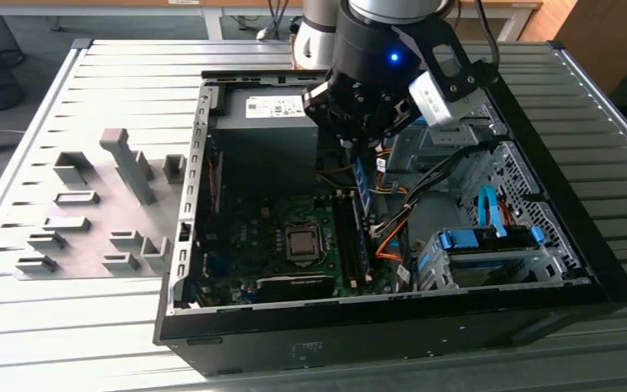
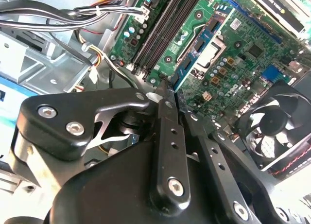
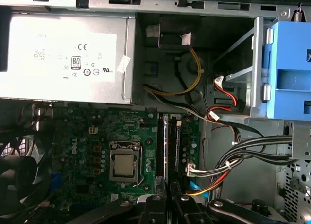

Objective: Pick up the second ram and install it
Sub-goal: 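Insert the second ram into the second slot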

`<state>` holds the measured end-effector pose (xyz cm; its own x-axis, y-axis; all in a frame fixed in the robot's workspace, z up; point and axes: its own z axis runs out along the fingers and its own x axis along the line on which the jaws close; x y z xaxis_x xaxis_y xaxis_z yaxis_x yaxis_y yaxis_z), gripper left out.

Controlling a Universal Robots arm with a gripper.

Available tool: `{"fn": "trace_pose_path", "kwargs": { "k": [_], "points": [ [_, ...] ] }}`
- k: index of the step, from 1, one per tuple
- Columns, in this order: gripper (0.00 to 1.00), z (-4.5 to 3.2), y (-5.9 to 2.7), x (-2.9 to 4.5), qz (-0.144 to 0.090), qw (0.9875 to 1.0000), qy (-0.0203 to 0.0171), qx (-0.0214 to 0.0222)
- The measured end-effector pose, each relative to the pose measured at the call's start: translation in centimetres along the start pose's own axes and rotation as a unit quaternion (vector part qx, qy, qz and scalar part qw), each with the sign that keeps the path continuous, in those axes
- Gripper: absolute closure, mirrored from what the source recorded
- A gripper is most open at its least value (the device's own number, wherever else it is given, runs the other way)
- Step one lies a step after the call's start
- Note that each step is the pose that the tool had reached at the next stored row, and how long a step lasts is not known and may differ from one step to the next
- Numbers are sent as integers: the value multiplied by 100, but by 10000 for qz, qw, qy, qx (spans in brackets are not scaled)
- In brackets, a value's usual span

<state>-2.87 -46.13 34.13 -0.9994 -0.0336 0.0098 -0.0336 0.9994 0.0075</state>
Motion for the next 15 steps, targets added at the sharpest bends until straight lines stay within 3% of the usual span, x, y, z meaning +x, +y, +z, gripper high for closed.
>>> {"fn": "trace_pose_path", "kwargs": {
  "k": [15],
  "points": [
    [86,12,-1,0,0,10000,-1,-4]
  ]
}}
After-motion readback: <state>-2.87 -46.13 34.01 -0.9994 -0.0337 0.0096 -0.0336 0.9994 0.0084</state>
